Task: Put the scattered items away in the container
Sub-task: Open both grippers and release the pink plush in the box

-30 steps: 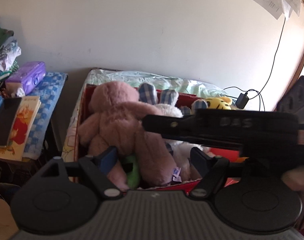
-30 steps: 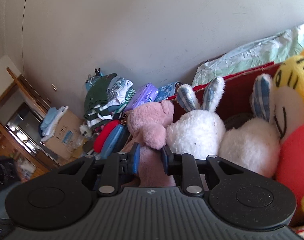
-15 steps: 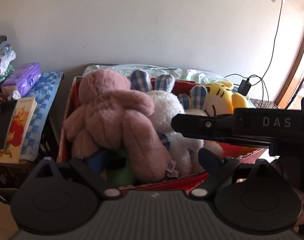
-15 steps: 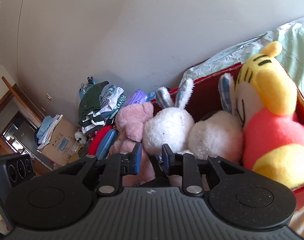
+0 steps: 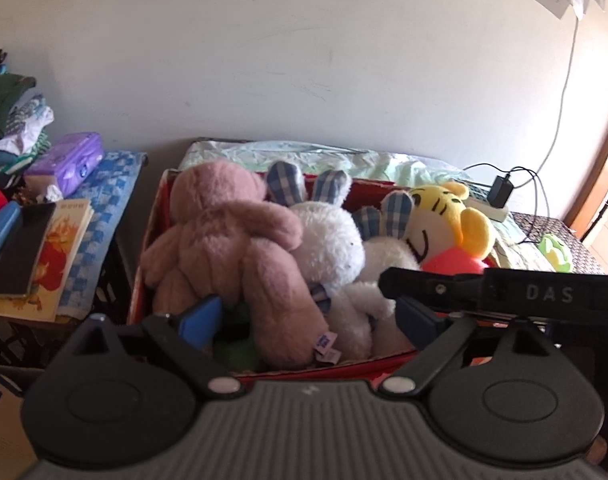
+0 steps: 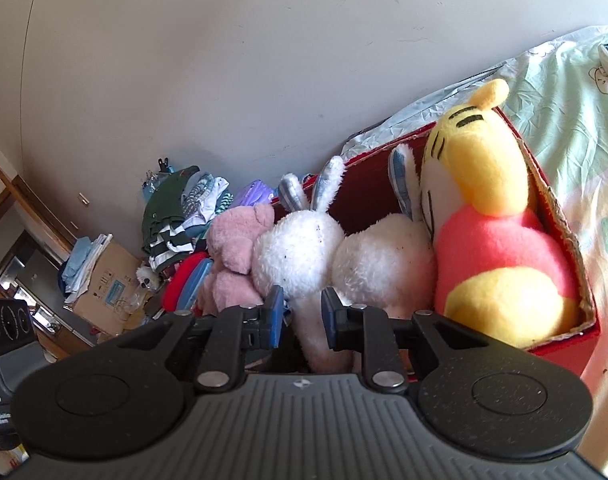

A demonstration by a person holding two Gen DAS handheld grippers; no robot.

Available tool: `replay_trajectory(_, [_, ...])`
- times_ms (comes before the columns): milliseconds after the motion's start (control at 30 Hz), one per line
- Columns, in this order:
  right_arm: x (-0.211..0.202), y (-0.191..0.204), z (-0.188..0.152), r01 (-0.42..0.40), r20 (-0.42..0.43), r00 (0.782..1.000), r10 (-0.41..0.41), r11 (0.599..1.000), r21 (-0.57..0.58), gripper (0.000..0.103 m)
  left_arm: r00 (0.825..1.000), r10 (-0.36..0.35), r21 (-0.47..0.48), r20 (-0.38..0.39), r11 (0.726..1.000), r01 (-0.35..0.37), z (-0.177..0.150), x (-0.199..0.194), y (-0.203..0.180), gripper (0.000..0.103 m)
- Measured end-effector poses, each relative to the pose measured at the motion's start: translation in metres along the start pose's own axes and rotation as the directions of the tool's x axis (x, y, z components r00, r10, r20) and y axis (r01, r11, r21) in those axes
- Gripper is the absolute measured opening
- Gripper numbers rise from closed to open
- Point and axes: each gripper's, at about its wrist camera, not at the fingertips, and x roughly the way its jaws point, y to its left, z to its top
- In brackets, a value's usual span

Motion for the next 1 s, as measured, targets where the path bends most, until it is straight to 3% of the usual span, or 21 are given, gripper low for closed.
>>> replay_trajectory(133, [-0.011,-0.003,0.005,-0.019,0.003,1.0,0.019,1.0,-0.008,0.023,0.996,0.088,-0.025,0.008,0.996,-0.087,0.002,-0.004,-0.008,0.101])
replay_trajectory(333, [-0.028,-0.01,0.009,-0.053,-0.017,0.998,0.053,0.999,-0.011,0.024,0.984,0.176,-0.033,-0.021,0.984,-0.177,0.001,-0.006,-0.03,0.101])
replay_trajectory(433, [-0.04,-0.015,0.012,-0.071,-0.023,0.997,0.071,0.997,-0.017,0.031,0.981,0.193,-0.053,-0.032,0.979,-0.195,0.002,-0.005,-0.043,0.101])
replay_trajectory(533, [-0.049,-0.022,0.013,-0.069,-0.037,0.997,0.068,0.997,-0.016,0.032,0.977,0.208,-0.084,-0.048,0.974,-0.211,0.003,-0.003,-0.053,0.102])
replay_trajectory(933, [-0.074,-0.051,0.007,-0.114,-0.068,0.991,0.113,0.993,-0.014,0.028,0.924,0.373,-0.162,-0.086,0.91,-0.382,-0.004,0.008,-0.08,0.103])
replay_trajectory(1000, [-0.078,-0.054,0.006,-0.115,-0.064,0.991,0.114,0.993,-0.02,0.028,0.905,0.415,-0.153,-0.095,0.892,-0.425,-0.003,0.012,-0.086,0.103])
